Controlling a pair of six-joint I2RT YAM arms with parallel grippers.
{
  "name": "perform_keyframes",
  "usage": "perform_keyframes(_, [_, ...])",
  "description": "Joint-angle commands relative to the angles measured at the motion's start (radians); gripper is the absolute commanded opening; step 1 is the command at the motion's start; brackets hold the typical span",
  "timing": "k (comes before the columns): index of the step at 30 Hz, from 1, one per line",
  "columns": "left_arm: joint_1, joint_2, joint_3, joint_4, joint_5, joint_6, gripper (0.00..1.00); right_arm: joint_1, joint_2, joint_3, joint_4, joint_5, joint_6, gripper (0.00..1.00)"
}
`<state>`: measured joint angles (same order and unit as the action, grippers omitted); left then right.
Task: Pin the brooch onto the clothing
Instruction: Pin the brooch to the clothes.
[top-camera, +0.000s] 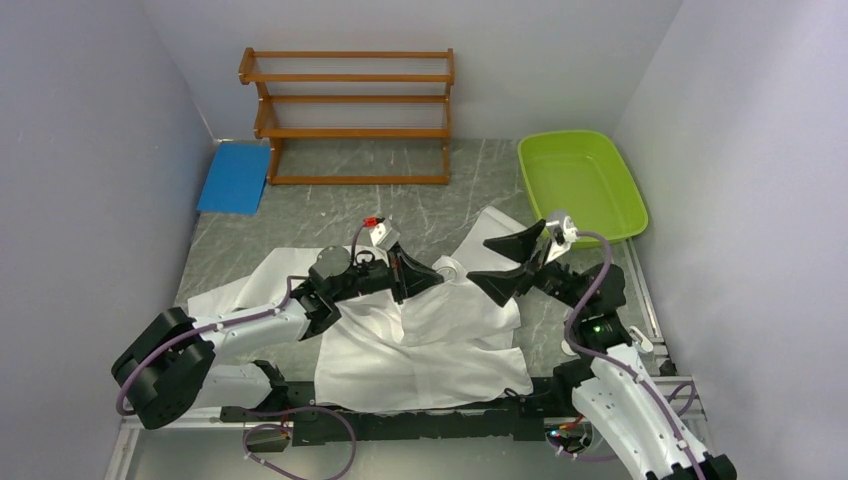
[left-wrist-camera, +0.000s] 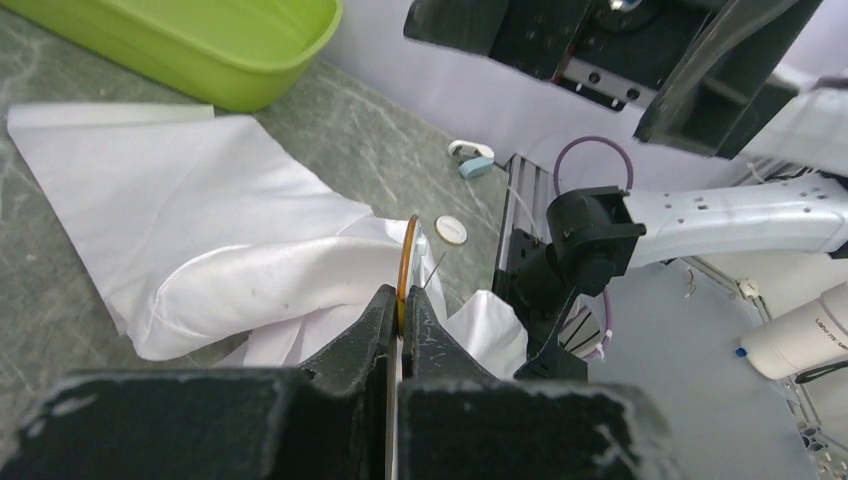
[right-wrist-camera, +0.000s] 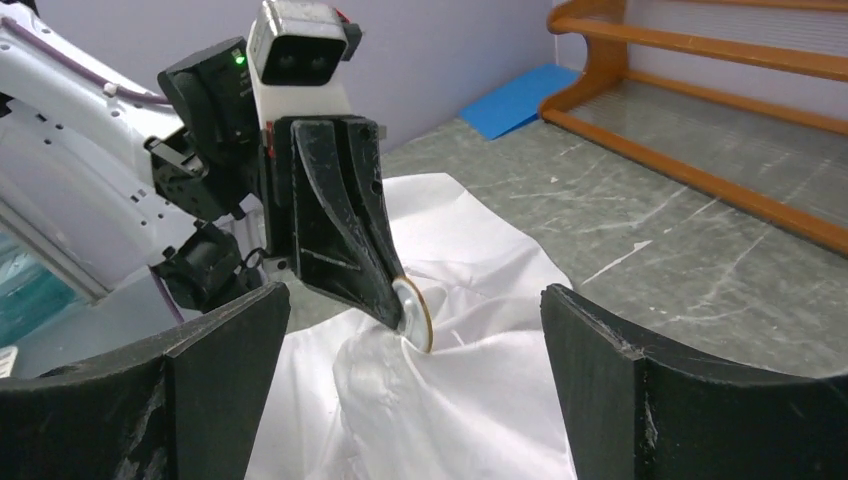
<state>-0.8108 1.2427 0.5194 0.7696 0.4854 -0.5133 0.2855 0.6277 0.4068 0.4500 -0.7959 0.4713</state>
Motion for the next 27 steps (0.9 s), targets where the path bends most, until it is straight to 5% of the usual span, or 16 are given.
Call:
perform_keyframes(1, [0.002, -0.035, -0.013, 0.195, 0.018, -0.013, 0.03, -0.003, -0.052, -0.055, 0.004, 0.024, 0.010, 1.00])
perform_keyframes(11, [0.003, -0.049, 0.011, 0.243, 0.110, -0.002, 0.03, -0.002, 0.074, -0.074, 0.241, -0.262, 0.059, 0.87])
perform_keyframes(16, [0.002, -0.067, 0.021, 0.209, 0.123, 0.007, 0.03, 0.001, 0.131, -0.030, 0.266, -0.298, 0.072, 0.69])
perform_keyframes(23, [0.003, -0.071, 0.021, 0.207, 0.127, 0.003, 0.03, 0.032, 0.179, 0.007, 0.305, -0.295, 0.082, 0.69])
perform_keyframes(27, [0.002, -0.063, 0.023, 0.208, 0.127, -0.004, 0.03, 0.093, 0.225, 0.041, 0.298, -0.295, 0.057, 0.49])
